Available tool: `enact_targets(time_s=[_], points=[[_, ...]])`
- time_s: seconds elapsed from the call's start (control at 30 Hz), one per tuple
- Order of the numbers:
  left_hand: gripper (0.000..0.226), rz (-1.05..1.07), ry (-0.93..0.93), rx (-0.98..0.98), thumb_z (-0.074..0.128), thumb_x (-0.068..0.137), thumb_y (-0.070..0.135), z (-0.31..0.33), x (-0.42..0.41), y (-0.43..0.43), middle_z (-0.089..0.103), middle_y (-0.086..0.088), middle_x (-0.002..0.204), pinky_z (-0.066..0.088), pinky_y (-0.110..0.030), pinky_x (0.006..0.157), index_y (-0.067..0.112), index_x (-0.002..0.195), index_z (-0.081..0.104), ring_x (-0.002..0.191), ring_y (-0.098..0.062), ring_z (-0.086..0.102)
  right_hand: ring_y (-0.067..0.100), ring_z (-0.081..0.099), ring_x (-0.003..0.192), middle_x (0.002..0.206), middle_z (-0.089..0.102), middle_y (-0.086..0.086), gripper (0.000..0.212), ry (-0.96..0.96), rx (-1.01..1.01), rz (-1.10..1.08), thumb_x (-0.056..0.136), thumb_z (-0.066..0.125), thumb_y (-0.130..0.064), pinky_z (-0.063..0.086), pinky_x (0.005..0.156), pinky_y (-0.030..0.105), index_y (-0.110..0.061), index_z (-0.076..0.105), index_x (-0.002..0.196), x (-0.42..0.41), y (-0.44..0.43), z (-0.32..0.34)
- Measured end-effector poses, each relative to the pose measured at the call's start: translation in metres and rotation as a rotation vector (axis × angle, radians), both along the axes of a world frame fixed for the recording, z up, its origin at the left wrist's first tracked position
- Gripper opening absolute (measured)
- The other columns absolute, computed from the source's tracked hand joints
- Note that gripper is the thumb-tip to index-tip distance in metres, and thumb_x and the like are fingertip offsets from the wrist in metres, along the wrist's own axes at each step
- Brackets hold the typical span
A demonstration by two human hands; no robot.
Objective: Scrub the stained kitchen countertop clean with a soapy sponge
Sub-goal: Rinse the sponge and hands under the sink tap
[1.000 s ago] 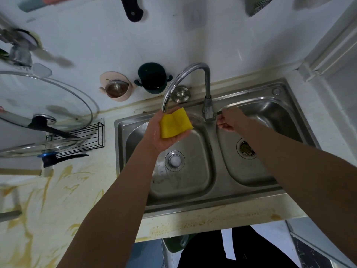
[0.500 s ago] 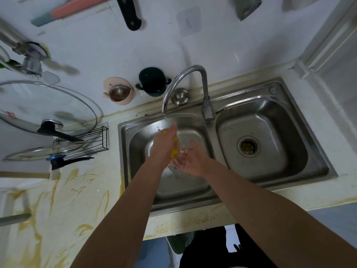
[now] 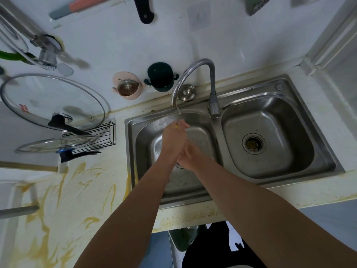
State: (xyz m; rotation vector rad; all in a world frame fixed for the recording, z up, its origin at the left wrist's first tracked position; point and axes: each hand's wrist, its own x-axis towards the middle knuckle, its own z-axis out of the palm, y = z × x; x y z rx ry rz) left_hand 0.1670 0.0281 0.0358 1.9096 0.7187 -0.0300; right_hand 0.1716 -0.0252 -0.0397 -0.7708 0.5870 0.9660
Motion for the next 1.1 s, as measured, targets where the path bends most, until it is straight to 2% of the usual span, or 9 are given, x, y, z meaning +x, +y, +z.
enact_targets(time_s=[0.17,0.27,0.37,0.53,0.6,0.7,0.83,0.97,1.1], points=[[0.031,-0.053,-0.002,-0.054,0.045,0.103,0.017,0.004,-0.009,0.02,0.072,-0.014,0.106,0.058,-0.04,0.077,0.026,0.125,0.064,0.08,-0.015,0.065,0.026,0.071,0.099,0.103,0.075,0.014,0.038,-0.01,-0.075,0.028,0.105,0.047,-0.034,0.056,0.093,0.042,-0.004,0.068,0.112,-0.005,-0.018,0.022],[0.024,0.009,0.004,-0.288,0.051,0.104,0.015,0.005,-0.013,0.03,0.074,-0.015,0.093,0.062,-0.046,0.074,0.017,0.113,0.074,0.075,-0.03,0.072,0.031,0.066,0.11,0.109,0.073,0.015,0.027,-0.065,-0.182,0.126,0.094,0.062,-0.029,0.054,0.095,0.04,-0.008,0.073,0.106,-0.006,-0.036,0.032],[0.028,0.102,-0.01,-0.312,0.049,0.107,0.017,0.013,-0.023,0.035,0.069,-0.014,0.078,0.046,-0.028,0.045,0.006,0.099,0.073,0.052,-0.02,0.06,0.031,0.066,0.099,0.109,0.07,0.02,0.027,-0.045,-0.272,0.127,0.099,0.056,-0.021,0.055,0.088,0.038,0.002,0.068,0.108,-0.006,-0.059,0.031],[0.073,0.051,0.19,-0.516,0.039,0.091,0.08,0.012,-0.029,0.047,0.049,-0.001,0.057,0.031,-0.023,0.04,0.013,0.072,0.06,0.045,-0.012,0.04,0.028,0.063,0.09,0.104,0.069,0.018,0.038,-0.014,-0.405,0.081,0.105,0.045,-0.028,0.052,0.09,0.038,0.003,0.067,0.109,-0.005,-0.088,0.024],[0.068,0.034,0.219,-0.627,0.045,0.075,0.088,0.014,-0.03,0.047,0.042,0.001,0.058,0.024,-0.021,0.04,0.021,0.061,0.048,0.048,-0.011,0.033,0.027,0.064,0.092,0.105,0.07,0.017,0.039,-0.014,-0.413,0.072,0.105,0.045,-0.03,0.052,0.093,0.038,0.001,0.068,0.104,-0.008,-0.094,0.027],[0.063,0.13,0.194,-0.587,0.055,0.083,0.082,0.017,-0.03,0.046,0.031,0.005,0.058,0.014,-0.024,0.044,0.029,0.056,0.035,0.05,-0.011,0.021,0.025,0.063,0.083,0.098,0.069,0.015,0.035,-0.015,-0.411,0.058,0.105,0.046,-0.026,0.053,0.079,0.033,0.0,0.067,0.099,-0.012,-0.097,0.033],[0.061,0.307,0.02,-0.46,0.046,0.1,0.067,0.02,-0.029,0.039,0.035,0.003,0.051,0.023,-0.025,0.039,0.025,0.056,0.041,0.041,-0.013,0.026,0.022,0.061,0.076,0.093,0.069,0.012,0.034,-0.021,-0.432,0.074,0.105,0.045,-0.027,0.05,0.068,0.029,-0.002,0.067,0.096,-0.016,-0.1,0.039],[0.056,0.384,-0.087,-0.391,0.039,0.106,0.058,0.029,-0.017,0.036,0.036,0.002,0.052,0.023,-0.028,0.037,0.022,0.064,0.043,0.039,-0.014,0.027,0.021,0.06,0.078,0.09,0.068,0.01,0.03,-0.063,-0.468,0.097,0.103,0.048,-0.023,0.048,0.071,0.029,-0.004,0.066,0.09,-0.015,-0.102,0.049],[0.033,0.398,-0.086,-0.39,0.034,0.108,0.032,0.026,-0.004,0.046,0.038,-0.001,0.059,0.023,-0.027,0.036,0.015,0.082,0.046,0.041,-0.013,0.029,0.023,0.062,0.091,0.101,0.071,0.012,0.028,-0.148,-0.516,0.139,0.101,0.052,-0.027,0.049,0.094,0.038,-0.005,0.068,0.098,-0.008,-0.098,0.054]])
